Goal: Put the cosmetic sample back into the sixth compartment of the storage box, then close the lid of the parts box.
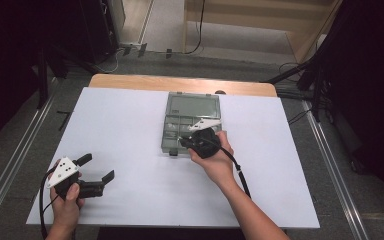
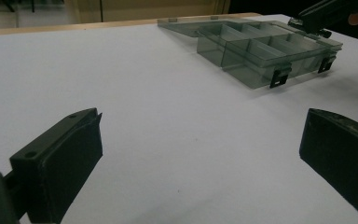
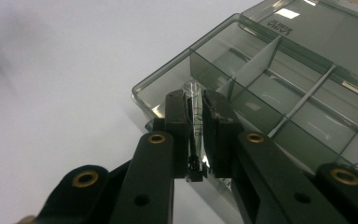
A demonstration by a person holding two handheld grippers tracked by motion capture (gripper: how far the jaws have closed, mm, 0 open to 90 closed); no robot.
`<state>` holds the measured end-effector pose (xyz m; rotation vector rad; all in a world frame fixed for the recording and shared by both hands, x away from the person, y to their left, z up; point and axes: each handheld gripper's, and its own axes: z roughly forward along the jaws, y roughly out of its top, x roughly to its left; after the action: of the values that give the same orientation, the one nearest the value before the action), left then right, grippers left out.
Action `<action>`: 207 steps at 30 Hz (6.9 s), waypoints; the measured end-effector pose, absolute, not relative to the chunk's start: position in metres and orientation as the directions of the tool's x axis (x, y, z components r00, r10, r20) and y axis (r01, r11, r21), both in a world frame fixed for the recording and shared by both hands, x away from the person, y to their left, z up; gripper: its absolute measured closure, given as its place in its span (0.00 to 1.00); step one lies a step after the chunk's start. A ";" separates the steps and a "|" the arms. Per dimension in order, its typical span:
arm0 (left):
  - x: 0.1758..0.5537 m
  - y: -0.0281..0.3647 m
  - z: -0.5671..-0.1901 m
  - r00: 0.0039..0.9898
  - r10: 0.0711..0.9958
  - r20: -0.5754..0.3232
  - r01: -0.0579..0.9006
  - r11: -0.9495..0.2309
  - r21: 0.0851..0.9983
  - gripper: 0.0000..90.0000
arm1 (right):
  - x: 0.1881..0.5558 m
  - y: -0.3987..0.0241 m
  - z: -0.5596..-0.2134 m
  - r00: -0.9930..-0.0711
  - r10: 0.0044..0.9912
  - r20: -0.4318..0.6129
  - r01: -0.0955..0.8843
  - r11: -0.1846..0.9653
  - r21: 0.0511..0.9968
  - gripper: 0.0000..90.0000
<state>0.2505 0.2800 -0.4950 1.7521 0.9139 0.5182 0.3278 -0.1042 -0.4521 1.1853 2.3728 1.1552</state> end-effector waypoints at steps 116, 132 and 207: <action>0.253 0.274 -0.496 0.619 0.783 -0.059 0.331 -0.191 0.924 0.00 | 0.335 -0.186 -0.461 -0.522 0.821 0.231 0.615 0.175 0.769 0.00; 0.266 0.258 -0.486 0.631 0.774 -0.054 0.341 -0.215 0.915 0.00 | 0.335 -0.220 -0.458 -0.471 0.841 0.267 0.616 0.098 0.781 0.00; 0.432 0.133 -0.479 0.701 0.683 -0.205 0.413 -0.154 0.898 0.01 | 0.396 -0.239 -0.473 -0.416 0.818 0.397 0.648 -0.039 0.760 0.01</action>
<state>0.4316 0.1326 -0.4791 1.7822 0.8705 0.2987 0.3956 -0.2390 -0.4727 1.5877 2.0473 1.4442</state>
